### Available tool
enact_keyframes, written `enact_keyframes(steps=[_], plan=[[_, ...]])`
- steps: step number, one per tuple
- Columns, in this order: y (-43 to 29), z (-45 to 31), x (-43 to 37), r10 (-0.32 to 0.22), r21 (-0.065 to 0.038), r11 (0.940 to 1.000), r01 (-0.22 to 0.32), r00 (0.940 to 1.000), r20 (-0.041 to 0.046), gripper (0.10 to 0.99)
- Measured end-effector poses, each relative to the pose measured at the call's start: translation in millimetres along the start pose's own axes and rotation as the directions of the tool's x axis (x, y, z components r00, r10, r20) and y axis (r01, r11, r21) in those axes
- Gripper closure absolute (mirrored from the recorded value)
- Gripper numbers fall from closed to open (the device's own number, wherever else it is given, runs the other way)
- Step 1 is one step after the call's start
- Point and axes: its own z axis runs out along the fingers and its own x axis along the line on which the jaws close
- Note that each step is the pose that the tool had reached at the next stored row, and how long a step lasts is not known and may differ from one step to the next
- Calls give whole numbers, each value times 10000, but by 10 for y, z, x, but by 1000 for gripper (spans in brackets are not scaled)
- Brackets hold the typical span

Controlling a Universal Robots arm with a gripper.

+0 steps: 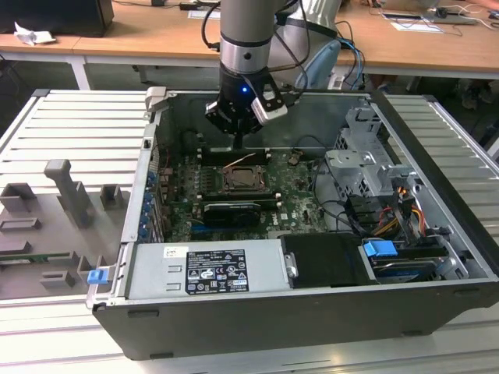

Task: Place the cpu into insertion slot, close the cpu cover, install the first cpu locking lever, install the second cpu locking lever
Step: 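Install the first cpu locking lever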

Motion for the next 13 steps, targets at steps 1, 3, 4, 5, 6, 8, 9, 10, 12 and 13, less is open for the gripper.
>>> enact_keyframes(steps=[1,3,4,5,6,8,9,10,12,13], plan=[[-1,10,-2,3,0,10000,-3,10000,0,980],[-4,43,-16,9,0,10000,-9,10000,0,980],[-5,54,-21,9,0,10000,-9,10000,1,980],[-6,65,-27,9,-1,10000,-9,10000,2,980],[-8,86,-33,10,10,10000,-10,10000,2,980],[-10,113,-40,-313,24,9995,313,9995,-28,980],[-11,120,-57,-329,25,9995,329,9995,-31,980],[-12,130,-87,-328,23,9995,328,9995,-29,980],[-13,147,-115,-328,24,9995,328,9995,-30,980],[-16,175,-144,-329,25,9995,329,9995,-30,980]])
